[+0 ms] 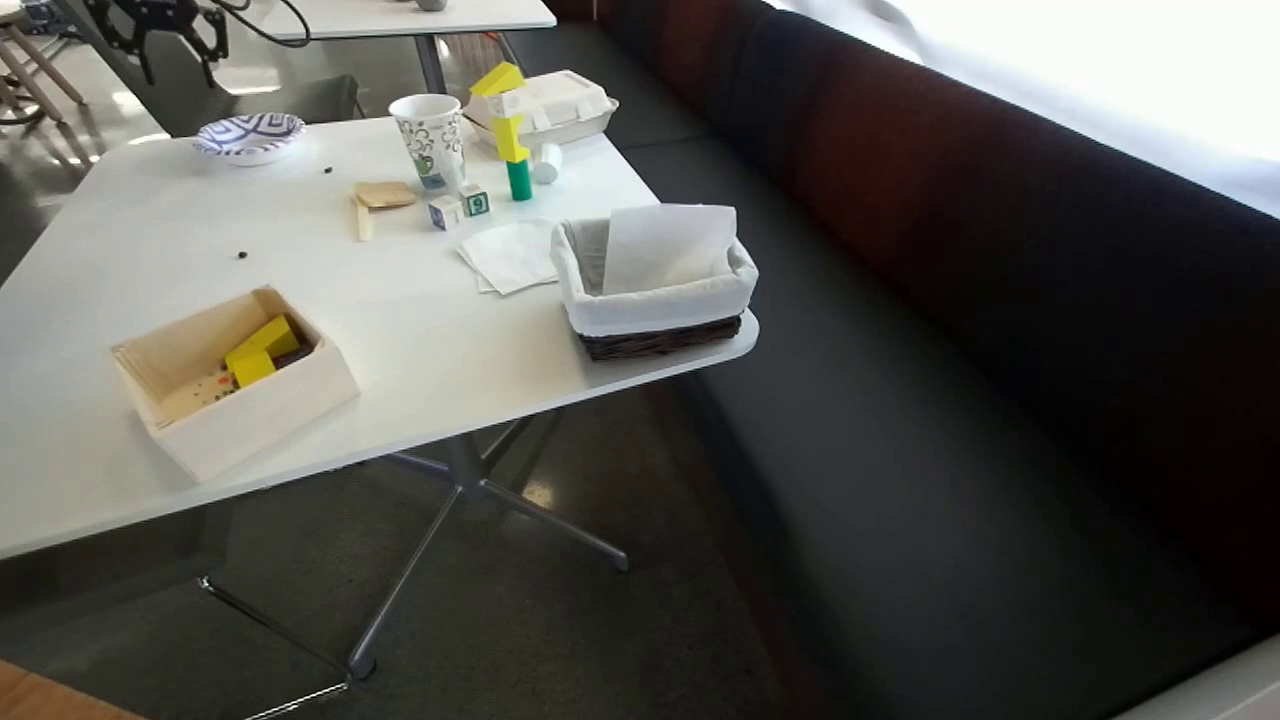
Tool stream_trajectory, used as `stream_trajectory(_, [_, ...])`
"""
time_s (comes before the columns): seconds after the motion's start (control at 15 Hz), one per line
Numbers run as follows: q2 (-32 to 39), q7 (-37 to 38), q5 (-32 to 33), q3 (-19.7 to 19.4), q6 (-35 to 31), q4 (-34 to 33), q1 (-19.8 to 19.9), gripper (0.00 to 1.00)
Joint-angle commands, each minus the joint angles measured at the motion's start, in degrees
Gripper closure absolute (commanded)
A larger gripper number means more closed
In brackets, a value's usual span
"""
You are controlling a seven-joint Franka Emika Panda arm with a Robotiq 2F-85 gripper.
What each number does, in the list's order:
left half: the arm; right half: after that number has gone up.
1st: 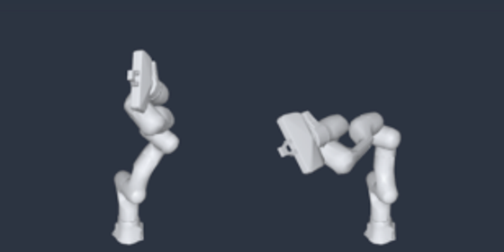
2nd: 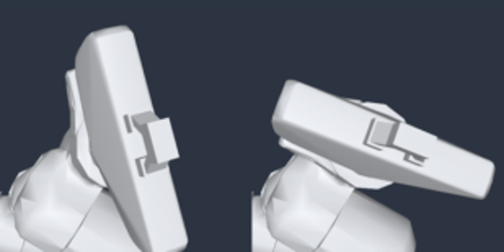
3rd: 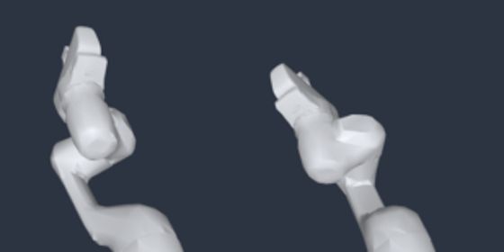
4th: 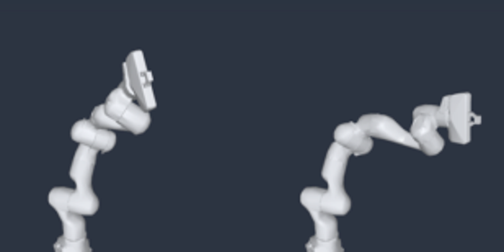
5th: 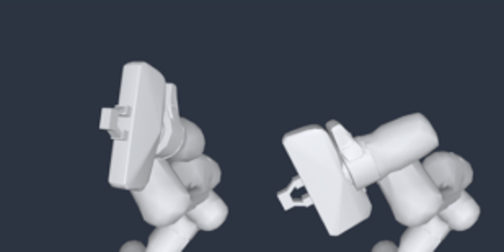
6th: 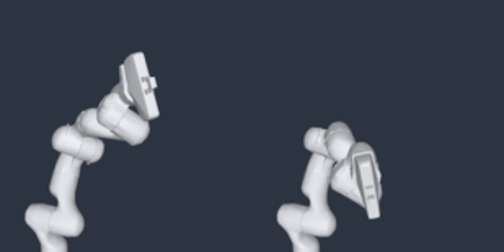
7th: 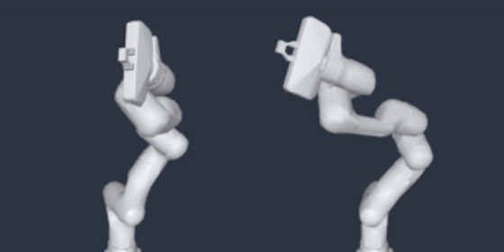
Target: Pour the contents in the bowl into the coffee cup.
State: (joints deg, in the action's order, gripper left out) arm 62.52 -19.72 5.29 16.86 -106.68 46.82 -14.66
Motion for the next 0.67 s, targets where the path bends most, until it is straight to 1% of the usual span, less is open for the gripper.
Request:
stream_trajectory(0.0, [-8.78, 9.07, -2.79, -0.1, -3.85, 10.7, 3.53, 0.01])
stream_trajectory(0.27, [-13.91, 18.89, -4.71, -0.53, -10.23, 20.23, 6.71, 0.0])
stream_trajectory(0.4, [-15.81, 23.72, -6.25, -0.22, -11.76, 25.25, 7.76, 0.0])
stream_trajectory(0.47, [-11.4, 19.2, -4.2, -0.16, -8.73, 16.35, 6.77, 0.0])
stream_trajectory(0.53, [-12.35, 19.83, -7.03, -2.97, -9.19, 18.23, 5.36, 0.01])
stream_trajectory(0.6, [-12.85, 20.67, -7.23, -3.0, -9.69, 19.71, 5.5, 0.01])
